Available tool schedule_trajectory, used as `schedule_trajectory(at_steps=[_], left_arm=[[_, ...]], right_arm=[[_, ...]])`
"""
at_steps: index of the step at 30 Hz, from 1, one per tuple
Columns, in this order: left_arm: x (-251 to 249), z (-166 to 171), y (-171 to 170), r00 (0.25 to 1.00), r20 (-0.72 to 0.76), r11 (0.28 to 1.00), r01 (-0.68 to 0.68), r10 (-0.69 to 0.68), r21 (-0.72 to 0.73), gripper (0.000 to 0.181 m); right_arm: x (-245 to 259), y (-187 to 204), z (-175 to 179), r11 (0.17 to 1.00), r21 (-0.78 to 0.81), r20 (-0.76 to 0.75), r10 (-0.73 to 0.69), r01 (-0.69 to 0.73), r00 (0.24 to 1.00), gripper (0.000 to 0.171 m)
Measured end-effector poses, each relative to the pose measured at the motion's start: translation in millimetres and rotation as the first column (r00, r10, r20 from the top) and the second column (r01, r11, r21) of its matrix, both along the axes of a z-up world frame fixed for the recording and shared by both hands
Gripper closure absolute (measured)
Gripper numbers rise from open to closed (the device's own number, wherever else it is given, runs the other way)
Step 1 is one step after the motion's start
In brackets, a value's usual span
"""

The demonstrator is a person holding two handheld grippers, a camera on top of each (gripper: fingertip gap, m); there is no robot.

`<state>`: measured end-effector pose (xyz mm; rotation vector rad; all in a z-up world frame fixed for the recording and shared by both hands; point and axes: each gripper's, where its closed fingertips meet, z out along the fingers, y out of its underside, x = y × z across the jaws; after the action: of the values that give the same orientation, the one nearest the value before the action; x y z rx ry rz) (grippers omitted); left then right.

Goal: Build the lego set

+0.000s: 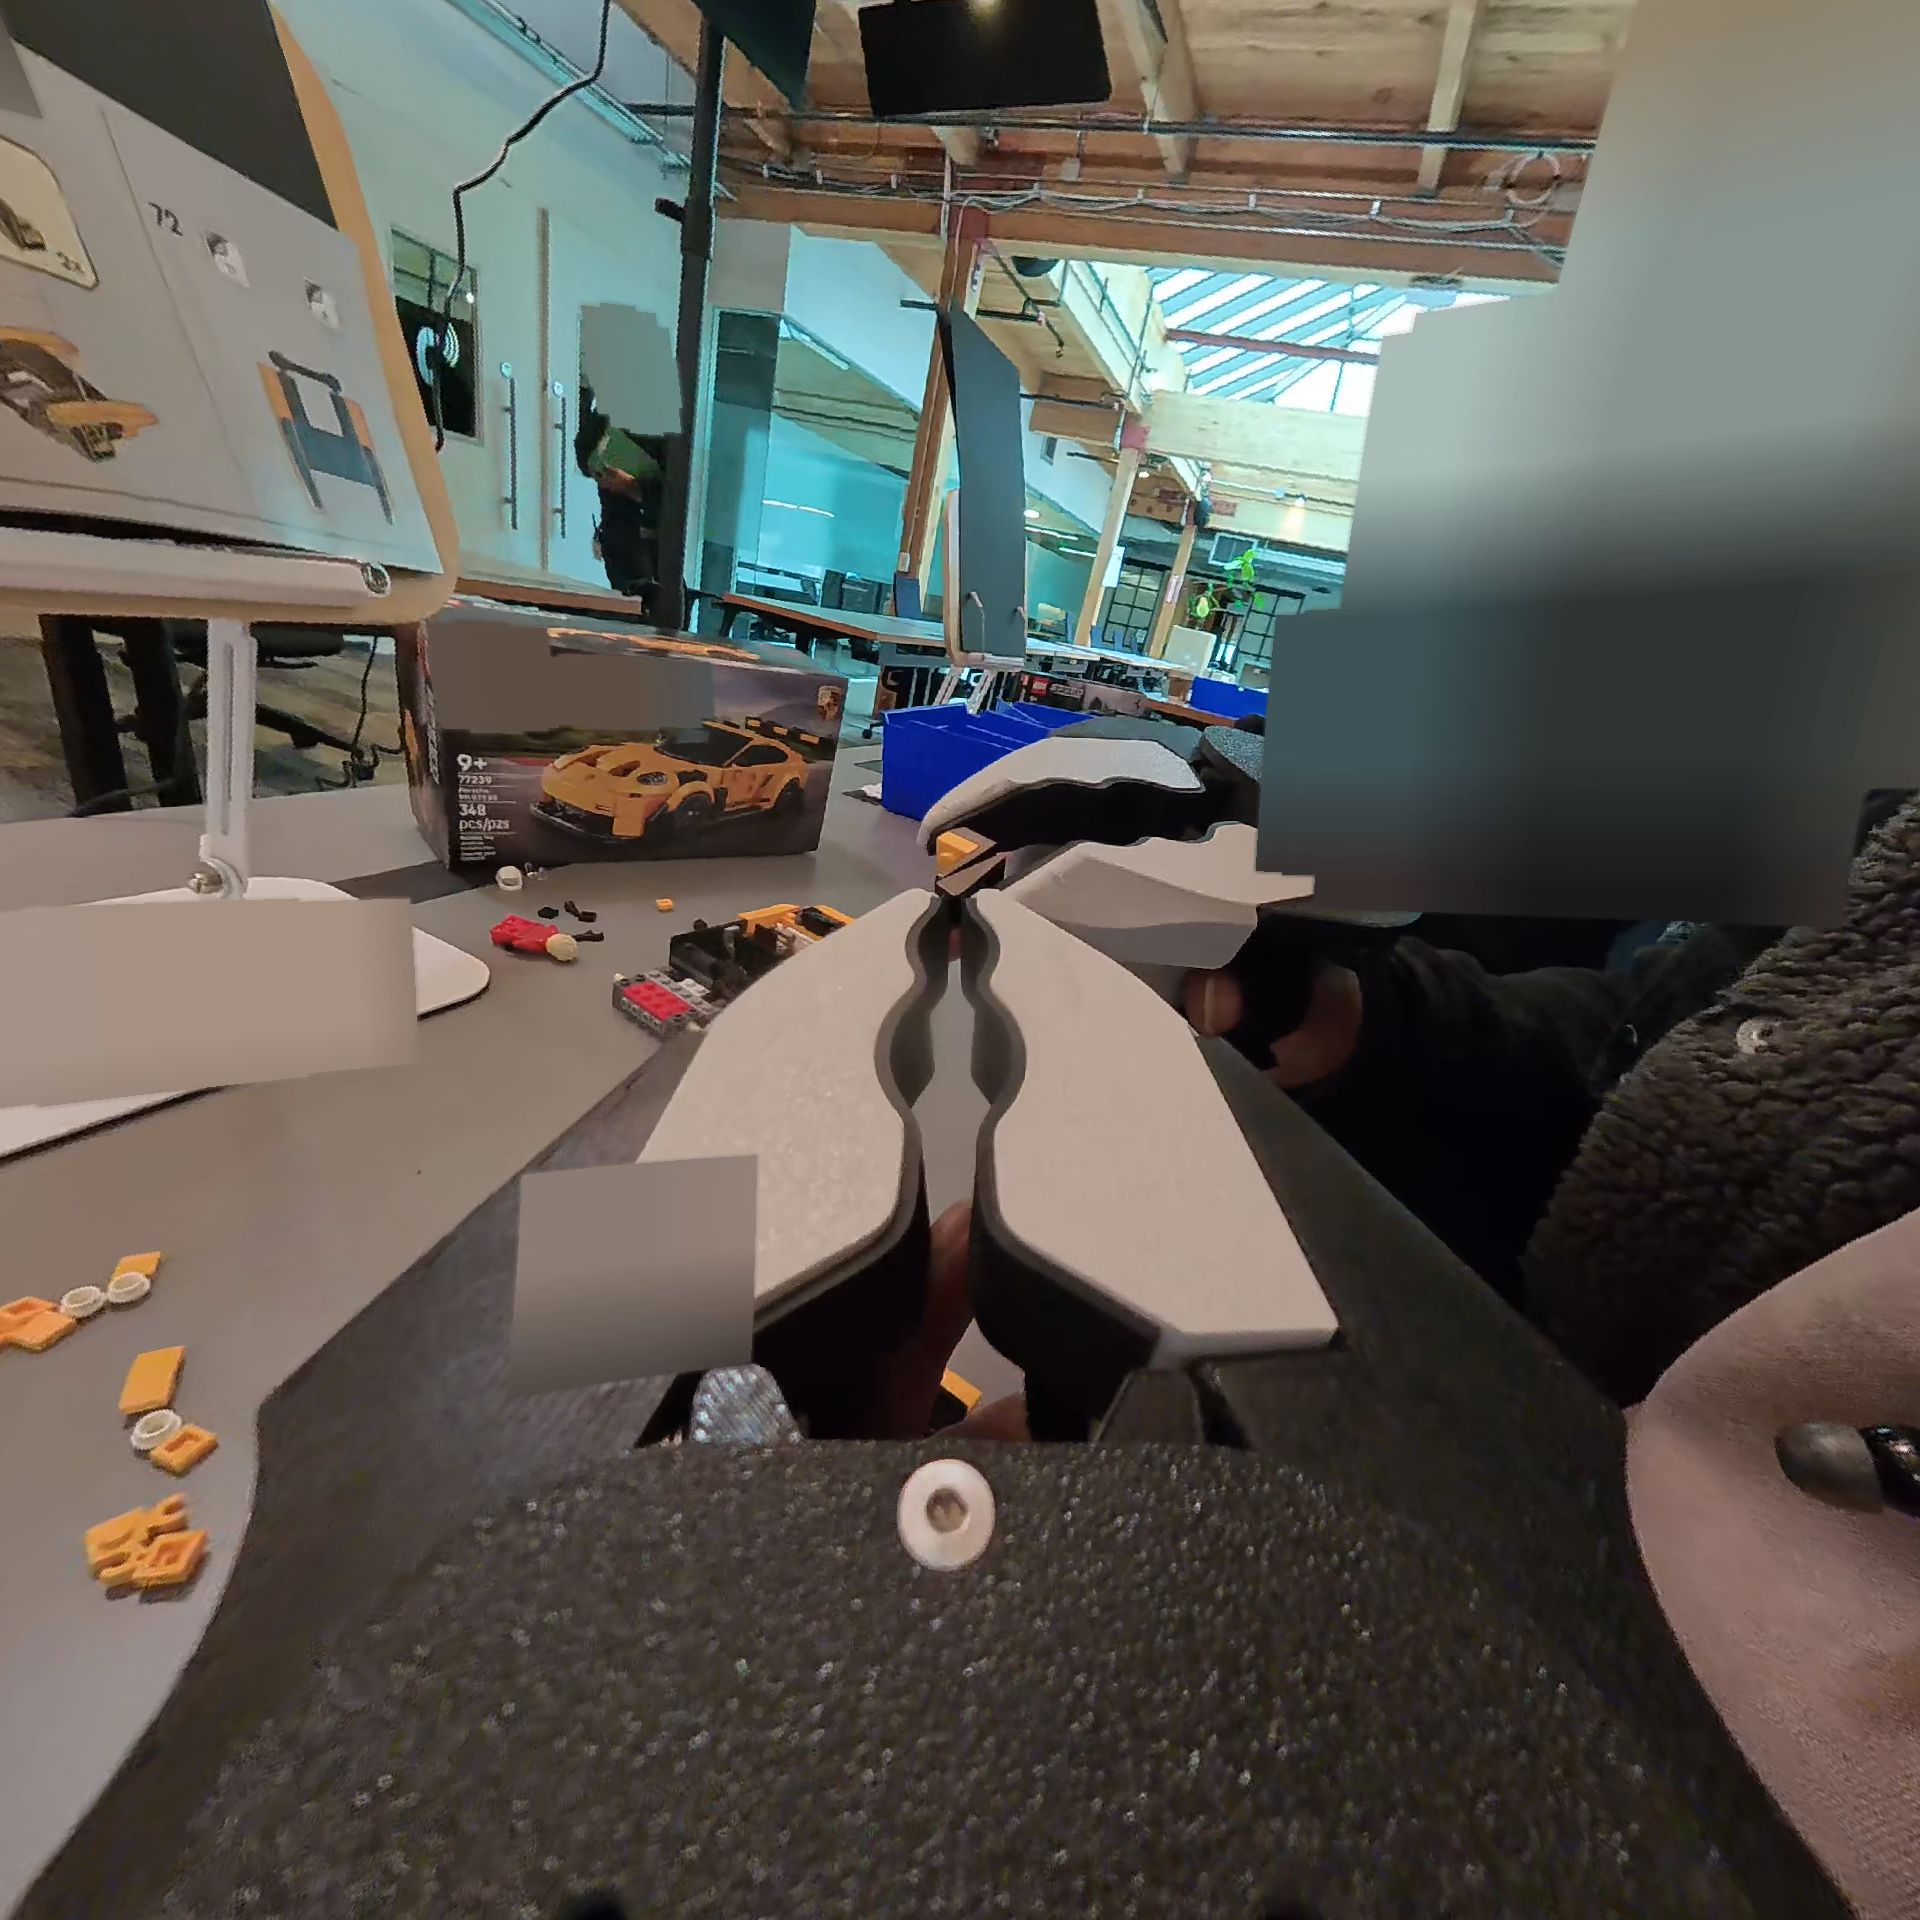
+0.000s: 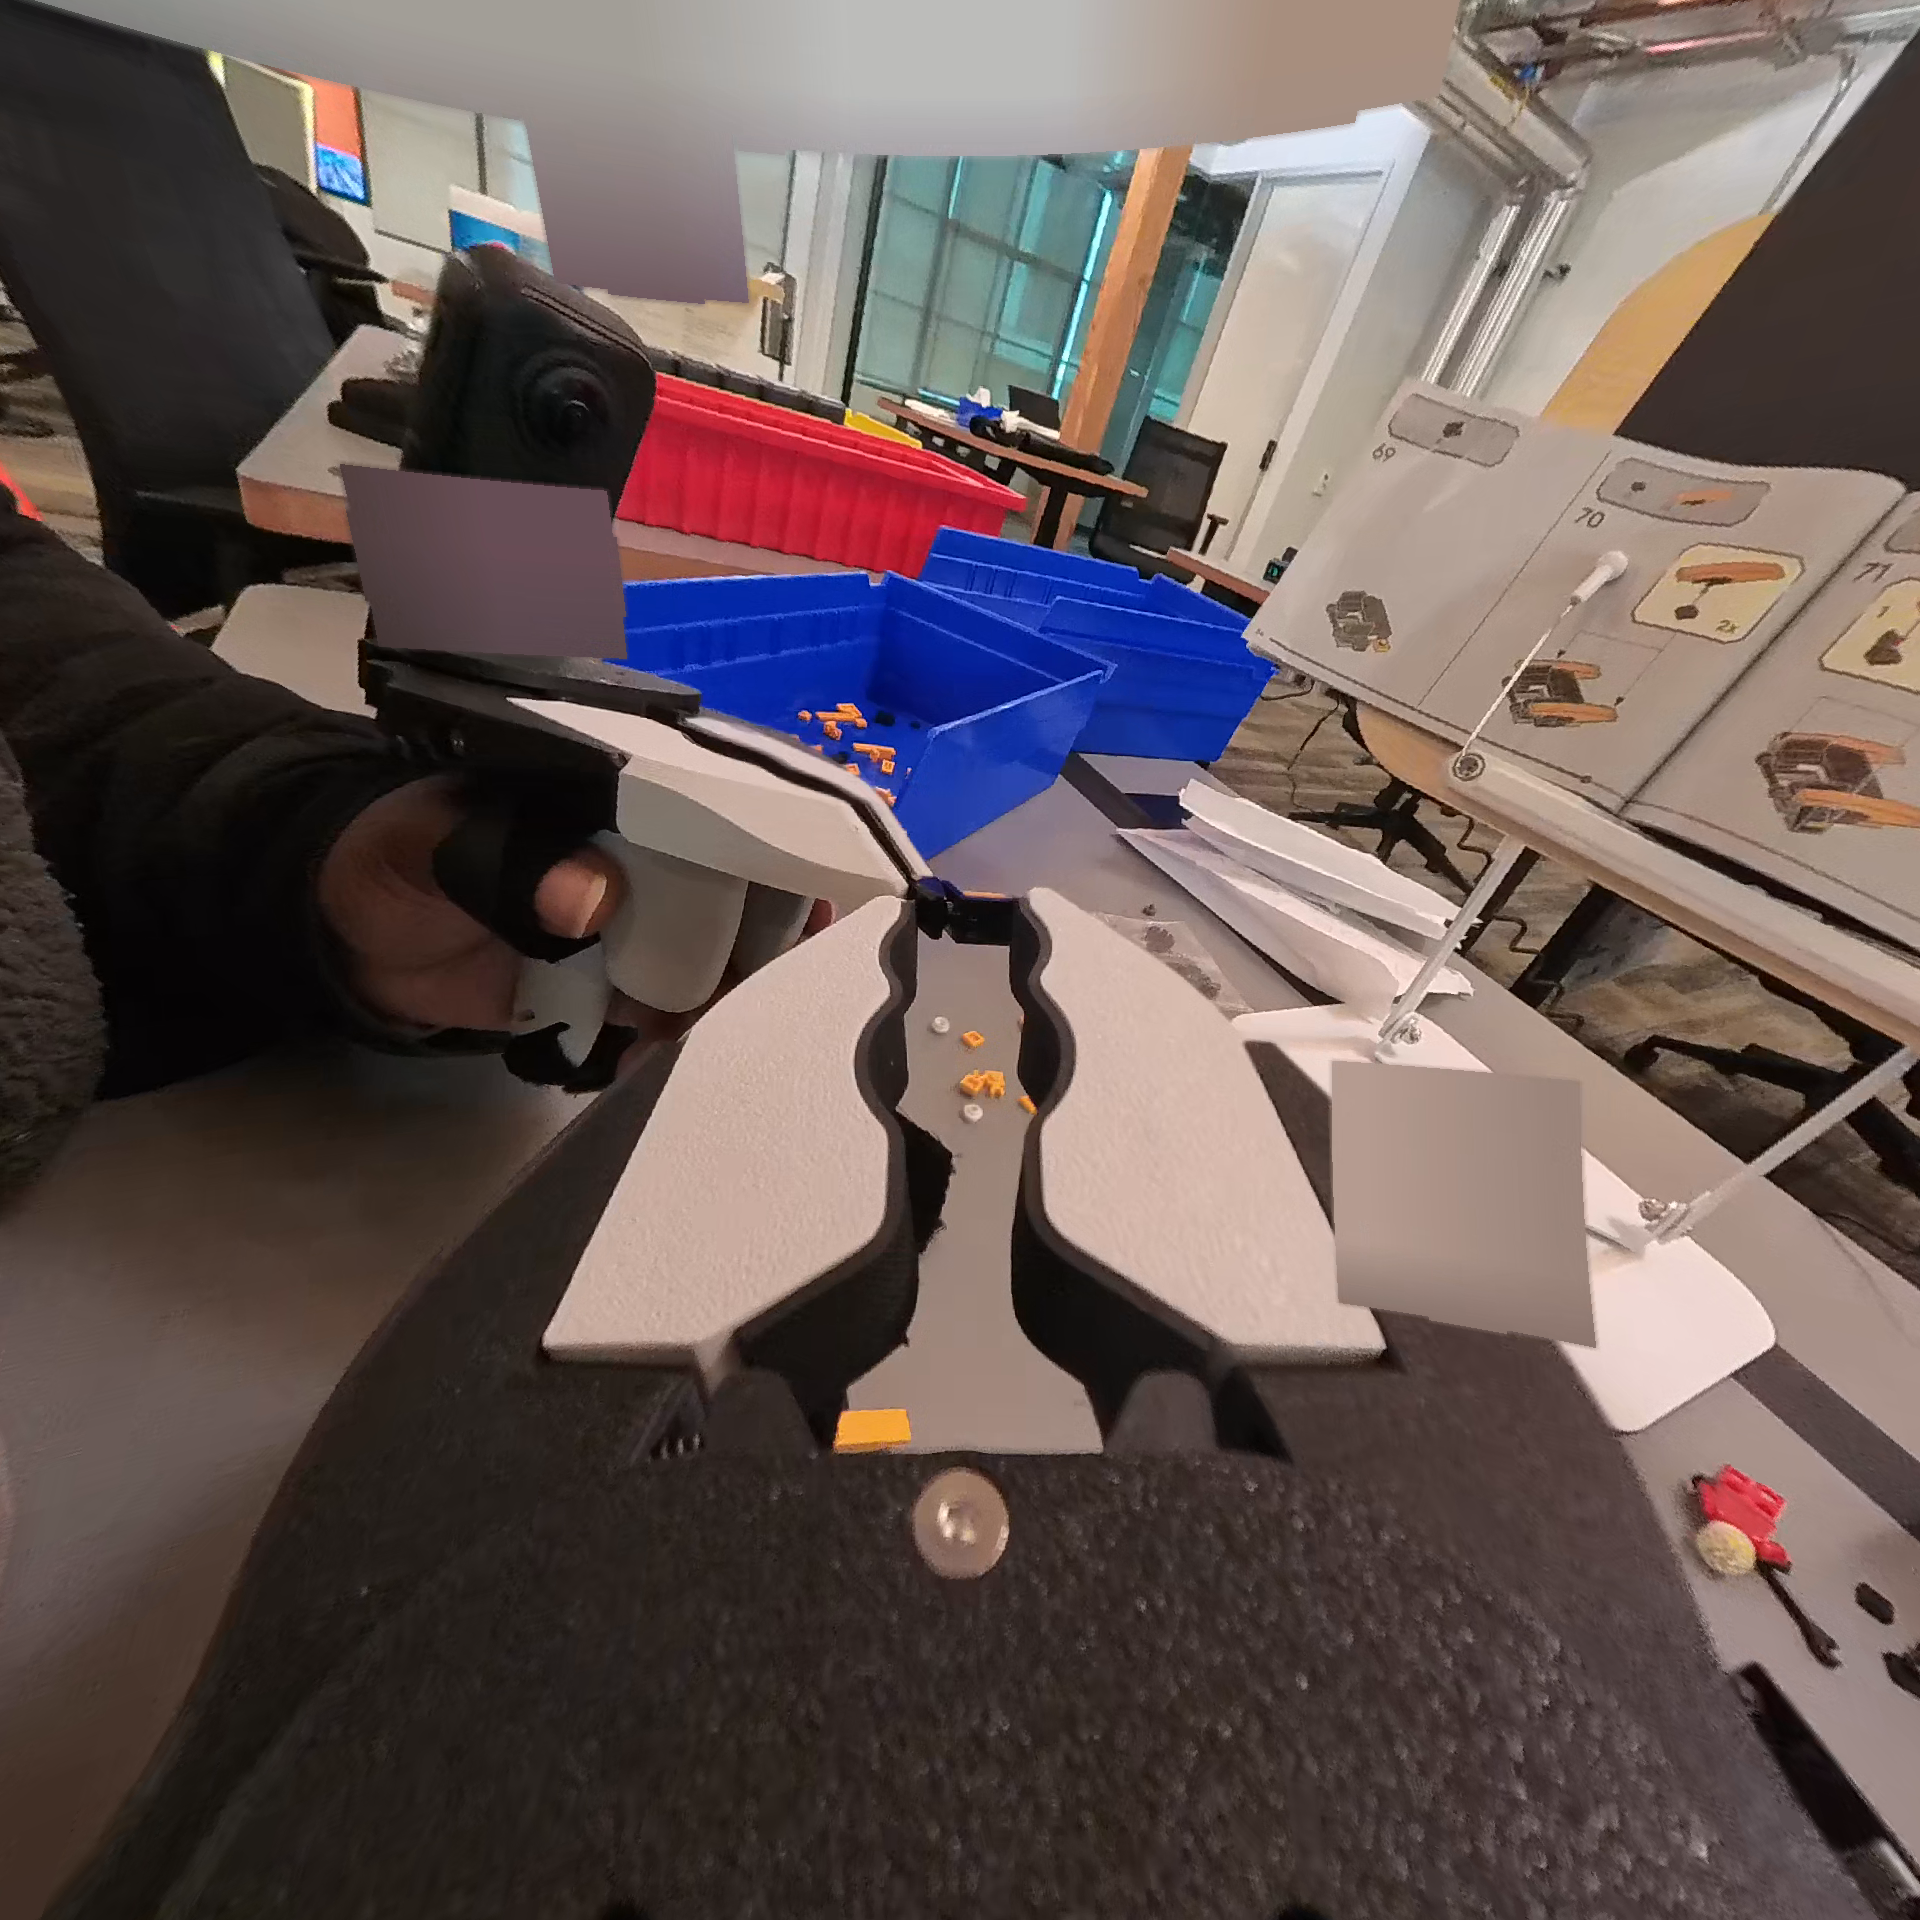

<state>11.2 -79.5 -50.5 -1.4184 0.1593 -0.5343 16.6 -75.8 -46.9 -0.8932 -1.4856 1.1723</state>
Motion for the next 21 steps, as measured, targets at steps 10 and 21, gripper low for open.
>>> schedule_trajectory(at_steps=[10,21], left_arm=[[-2.1,-5.1,2.4,1.0,0.028,0.999,0.007,-0.006,-0.033,0.18],[2.2,2.6,-2.9,0.997,-0.022,0.997,0.074,-0.074,0.032,0.172]], right_arm=[[-1.0,2.3,-4.7,1.0,0.012,0.011,-0.012,0.012,1.0,0.156],[6.4,-3.8,2.5,0.988,-0.088,-0.019,0.126,-0.128,0.992,0.158]])
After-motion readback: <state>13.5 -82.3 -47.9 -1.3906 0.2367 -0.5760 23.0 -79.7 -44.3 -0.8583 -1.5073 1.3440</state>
